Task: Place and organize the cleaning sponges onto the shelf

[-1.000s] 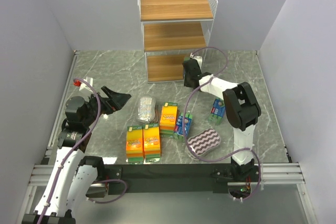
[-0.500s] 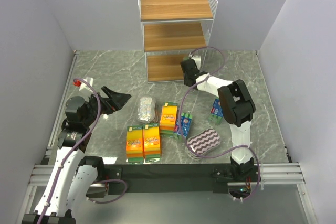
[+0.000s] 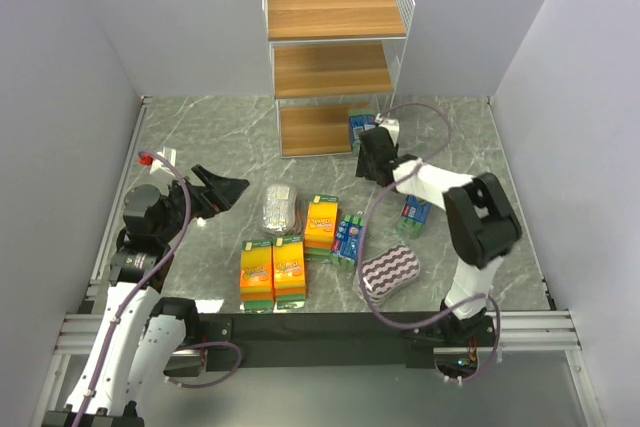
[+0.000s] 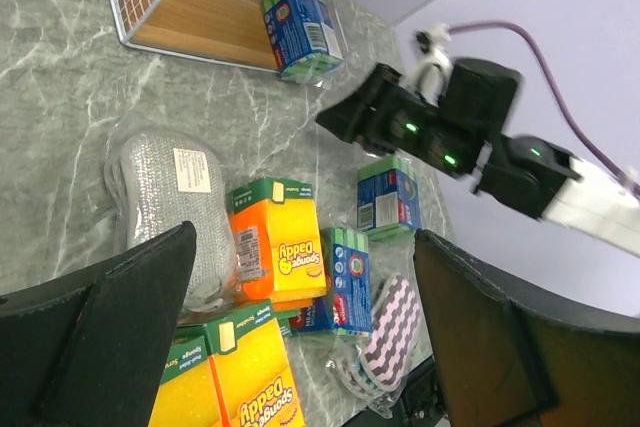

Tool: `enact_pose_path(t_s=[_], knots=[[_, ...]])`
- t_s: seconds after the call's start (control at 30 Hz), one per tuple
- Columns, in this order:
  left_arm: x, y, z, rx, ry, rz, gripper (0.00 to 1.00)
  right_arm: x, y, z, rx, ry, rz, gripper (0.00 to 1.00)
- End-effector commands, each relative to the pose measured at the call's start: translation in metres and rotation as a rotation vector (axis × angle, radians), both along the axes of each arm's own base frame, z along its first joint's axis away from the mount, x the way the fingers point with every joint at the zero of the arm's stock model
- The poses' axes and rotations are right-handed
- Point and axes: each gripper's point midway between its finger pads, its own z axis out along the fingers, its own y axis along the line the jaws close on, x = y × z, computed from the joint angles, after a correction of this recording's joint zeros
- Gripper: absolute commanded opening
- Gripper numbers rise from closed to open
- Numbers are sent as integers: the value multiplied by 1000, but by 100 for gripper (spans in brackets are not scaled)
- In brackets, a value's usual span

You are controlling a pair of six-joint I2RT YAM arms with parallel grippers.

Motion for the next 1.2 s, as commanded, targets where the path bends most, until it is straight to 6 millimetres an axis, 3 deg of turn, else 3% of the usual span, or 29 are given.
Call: enact_pose_path(t_s=[0.0, 0.07, 0.13, 0.17, 0.2, 0.37, 0.53, 0.8, 0.93, 1.07, 1.17], knots=[[0, -3, 6, -17, -31, -16, 97, -13, 5, 58, 96, -140, -27, 60], [1, -4, 4, -23, -31, -23, 97, -34, -5, 53, 58, -114, -57, 69], [1, -6, 2, -32, -25, -30, 97, -47, -19, 62, 39, -118, -124, 71], [2, -6, 3, -36, -31, -32, 97, -59, -29, 58, 7, -87, -153, 78], [3, -7, 1, -42, -24, -32, 97, -65, -45, 65, -17, -110, -235, 79], [4, -9, 0, -52, -25, -45, 96, -117, -106, 50, -190, -36, -487, 85], [6, -12, -1, -59, -18, -59, 96, -134, -131, 36, -202, -32, -613, 86], [2, -8, 2, -45, -26, -44, 97, -134, -131, 35, -192, -45, -622, 87], [2, -8, 1, -38, -25, -41, 97, -133, -123, 60, -103, -119, -576, 87], [5, -9, 1, -46, -21, -49, 97, -136, -98, 91, 7, -174, -395, 87], [7, -11, 1, -59, -26, -55, 96, -140, -75, 92, 71, -142, -252, 87]])
